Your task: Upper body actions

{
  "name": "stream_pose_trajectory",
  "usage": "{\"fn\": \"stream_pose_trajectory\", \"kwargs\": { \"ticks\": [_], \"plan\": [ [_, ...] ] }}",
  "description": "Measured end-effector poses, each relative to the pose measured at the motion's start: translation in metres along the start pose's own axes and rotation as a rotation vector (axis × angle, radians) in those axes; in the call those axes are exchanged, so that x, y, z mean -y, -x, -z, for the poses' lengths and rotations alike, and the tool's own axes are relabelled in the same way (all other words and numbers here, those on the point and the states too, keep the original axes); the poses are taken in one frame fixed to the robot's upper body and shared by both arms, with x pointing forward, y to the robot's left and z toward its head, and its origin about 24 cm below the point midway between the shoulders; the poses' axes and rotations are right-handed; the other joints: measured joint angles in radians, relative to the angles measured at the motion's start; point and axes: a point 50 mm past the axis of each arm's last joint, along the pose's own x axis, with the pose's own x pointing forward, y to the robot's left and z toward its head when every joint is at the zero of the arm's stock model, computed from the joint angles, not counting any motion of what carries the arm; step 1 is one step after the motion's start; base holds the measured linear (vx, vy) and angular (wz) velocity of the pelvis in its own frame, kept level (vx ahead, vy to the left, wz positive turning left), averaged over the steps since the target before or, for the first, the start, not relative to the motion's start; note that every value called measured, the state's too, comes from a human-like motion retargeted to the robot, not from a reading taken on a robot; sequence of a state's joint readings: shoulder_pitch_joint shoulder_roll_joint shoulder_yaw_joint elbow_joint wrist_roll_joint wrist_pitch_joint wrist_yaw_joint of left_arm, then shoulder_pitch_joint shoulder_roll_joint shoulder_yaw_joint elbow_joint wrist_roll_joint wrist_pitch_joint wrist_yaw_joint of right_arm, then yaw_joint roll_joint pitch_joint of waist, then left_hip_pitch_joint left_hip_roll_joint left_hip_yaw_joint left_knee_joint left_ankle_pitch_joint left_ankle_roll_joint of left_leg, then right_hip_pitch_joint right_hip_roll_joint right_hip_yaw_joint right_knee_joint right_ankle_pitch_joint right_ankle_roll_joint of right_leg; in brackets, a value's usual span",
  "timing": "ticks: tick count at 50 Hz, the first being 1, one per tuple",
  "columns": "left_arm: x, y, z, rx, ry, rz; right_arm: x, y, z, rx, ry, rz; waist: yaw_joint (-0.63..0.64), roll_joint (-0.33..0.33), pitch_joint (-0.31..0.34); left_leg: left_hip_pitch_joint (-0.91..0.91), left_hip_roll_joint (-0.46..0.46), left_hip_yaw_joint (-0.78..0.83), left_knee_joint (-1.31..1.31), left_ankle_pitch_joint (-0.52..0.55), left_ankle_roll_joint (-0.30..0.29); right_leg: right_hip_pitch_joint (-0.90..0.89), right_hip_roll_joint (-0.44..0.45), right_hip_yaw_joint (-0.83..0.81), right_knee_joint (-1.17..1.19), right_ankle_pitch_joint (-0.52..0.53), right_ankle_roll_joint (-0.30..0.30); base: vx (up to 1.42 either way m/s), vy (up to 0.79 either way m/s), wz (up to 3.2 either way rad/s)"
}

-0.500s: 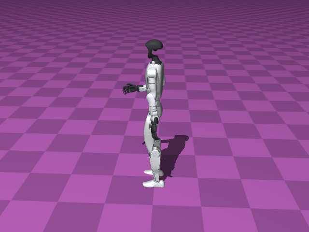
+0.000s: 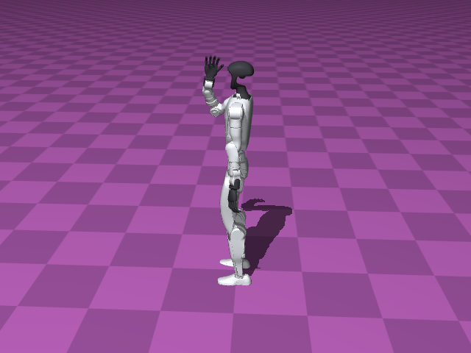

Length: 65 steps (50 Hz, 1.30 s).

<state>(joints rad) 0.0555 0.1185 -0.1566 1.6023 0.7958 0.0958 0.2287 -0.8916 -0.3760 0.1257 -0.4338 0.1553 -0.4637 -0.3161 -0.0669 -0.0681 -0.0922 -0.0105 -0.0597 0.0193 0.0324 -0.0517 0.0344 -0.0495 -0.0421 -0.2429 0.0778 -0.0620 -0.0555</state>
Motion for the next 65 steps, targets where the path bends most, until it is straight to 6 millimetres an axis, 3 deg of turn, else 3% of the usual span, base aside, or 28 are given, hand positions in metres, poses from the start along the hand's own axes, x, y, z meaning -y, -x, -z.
{"fn": "stream_pose_trajectory", "kwargs": {
  "ticks": [5, 12, 23, 43, 65],
  "plan": [
    [0.002, 0.0, 0.007, -0.023, 0.001, 0.008, -0.002, -0.021, -0.015, 0.136, 0.053, -0.059, 0.005, -0.006, 0.004, 0.0, -0.003, -0.009, 0.001, 0.001, 0.0, 0.007, -0.003, -0.011, -0.002, -0.003, 0.0, 0.0, 0.0, 0.0],
    [0.008, 0.001, 0.02, -0.073, 0.007, 0.034, -0.001, -0.032, -0.024, 0.224, 0.082, 0.02, 0.013, -0.013, 0.01, 0.002, -0.004, -0.012, 0.002, 0.002, 0.0, 0.012, -0.004, -0.013, -0.004, -0.004, 0.0, 0.0, 0.0, 0.0],
    [0.011, 0.002, 0.024, -0.092, 0.022, 0.046, -0.001, -0.034, -0.031, 0.286, 0.14, 0.037, 0.013, -0.014, 0.01, 0.001, -0.004, -0.016, 0.002, 0.003, 0.0, 0.013, -0.005, -0.016, -0.007, -0.005, 0.0, 0.0, 0.0, 0.0],
    [0.005, 0.001, 0.009, -0.039, 0.016, 0.029, -0.001, -0.034, -0.031, 0.298, 0.2, 0.023, 0.008, -0.016, 0.005, 0.005, -0.001, -0.005, 0.002, 0.0, 0.002, 0.008, 0.0, 0.003, -0.006, -0.001, 0.0, 0.0, 0.0, 0.0],
    [0.011, 0.001, 0.015, -0.045, 0.031, 0.073, 0.003, -0.031, -0.032, 0.289, 0.197, 0.047, 0.0, -0.019, 0.001, 0.009, 0.002, 0.003, 0.001, -0.004, 0.003, 0.006, 0.004, 0.015, -0.006, 0.002, 0.001, 0.0, 0.0, 0.0]
  ]
}}
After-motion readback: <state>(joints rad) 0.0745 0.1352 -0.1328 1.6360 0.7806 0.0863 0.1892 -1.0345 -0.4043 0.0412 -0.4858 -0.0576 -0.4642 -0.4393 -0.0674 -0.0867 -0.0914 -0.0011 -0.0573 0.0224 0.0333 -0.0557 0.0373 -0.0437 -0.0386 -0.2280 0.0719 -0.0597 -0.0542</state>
